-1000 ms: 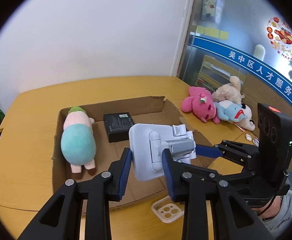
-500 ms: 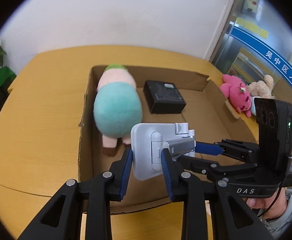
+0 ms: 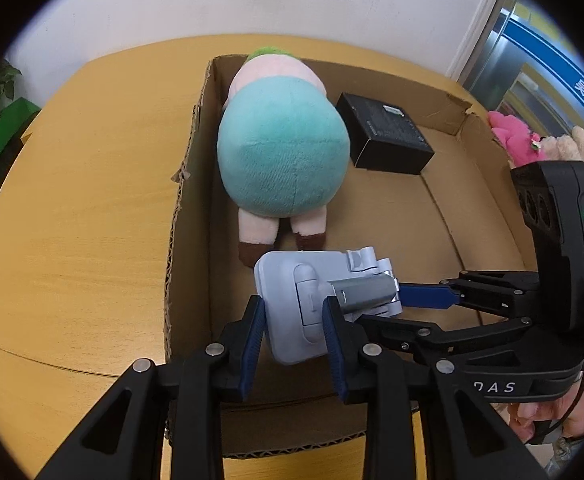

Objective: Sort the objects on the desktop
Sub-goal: 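Lift the white phone stand with both tools and lower it into the cardboard box, then open both tools to release the phone stand and withdraw upward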

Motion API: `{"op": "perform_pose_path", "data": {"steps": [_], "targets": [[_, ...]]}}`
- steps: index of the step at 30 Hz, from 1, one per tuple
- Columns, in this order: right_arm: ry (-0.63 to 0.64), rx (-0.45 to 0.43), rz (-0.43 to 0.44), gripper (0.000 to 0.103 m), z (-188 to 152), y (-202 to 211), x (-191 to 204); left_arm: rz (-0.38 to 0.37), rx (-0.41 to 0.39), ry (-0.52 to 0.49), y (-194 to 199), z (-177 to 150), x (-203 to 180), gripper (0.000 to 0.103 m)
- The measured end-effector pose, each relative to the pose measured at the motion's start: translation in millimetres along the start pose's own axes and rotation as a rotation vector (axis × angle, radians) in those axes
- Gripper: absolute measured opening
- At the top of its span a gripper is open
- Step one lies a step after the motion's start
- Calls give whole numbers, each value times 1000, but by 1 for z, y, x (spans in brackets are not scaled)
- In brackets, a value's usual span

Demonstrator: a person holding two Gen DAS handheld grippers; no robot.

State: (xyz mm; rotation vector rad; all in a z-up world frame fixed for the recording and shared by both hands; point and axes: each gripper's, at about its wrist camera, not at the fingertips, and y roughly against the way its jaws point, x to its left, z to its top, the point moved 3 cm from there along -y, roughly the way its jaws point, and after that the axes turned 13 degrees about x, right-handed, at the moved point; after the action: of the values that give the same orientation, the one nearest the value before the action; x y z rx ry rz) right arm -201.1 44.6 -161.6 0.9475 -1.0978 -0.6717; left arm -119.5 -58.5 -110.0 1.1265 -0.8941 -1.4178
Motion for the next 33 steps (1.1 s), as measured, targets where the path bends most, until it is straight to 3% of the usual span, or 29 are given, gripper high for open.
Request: {"op": "perform_pose_path", "data": {"steps": [8,10,11,15,17,19,20,22,25,33], "targets": [[-19,38,73,57,4,-8,-1,56,49,4,-3,2,3,26],[-18,30,117,67,-1,-4,0,60,47,13,-1,1,5,28],[-13,15,121,78,-3,-1,1,62,42,26,1,0,7,28],[26,-146,15,89,-28,49,3,93,-73,48,35,-11,4,33],[71,-241,-66,103,-50,79,10,100,-186,31,63,-25,-10,47],[107,-351,-187,103,-79,110,16,110,-296,13,85,-40,-27,77],[116,-383,-233,103,-89,119,18,116,-344,3,94,-46,-37,81],[126,-419,-299,103,-106,132,20,130,-421,-26,107,-57,-59,81],[117,-439,-331,103,-129,150,12,142,-472,-60,114,-66,-92,81],[74,-489,-387,103,-175,186,-3,44,-484,-90,115,-87,-140,81]]}}
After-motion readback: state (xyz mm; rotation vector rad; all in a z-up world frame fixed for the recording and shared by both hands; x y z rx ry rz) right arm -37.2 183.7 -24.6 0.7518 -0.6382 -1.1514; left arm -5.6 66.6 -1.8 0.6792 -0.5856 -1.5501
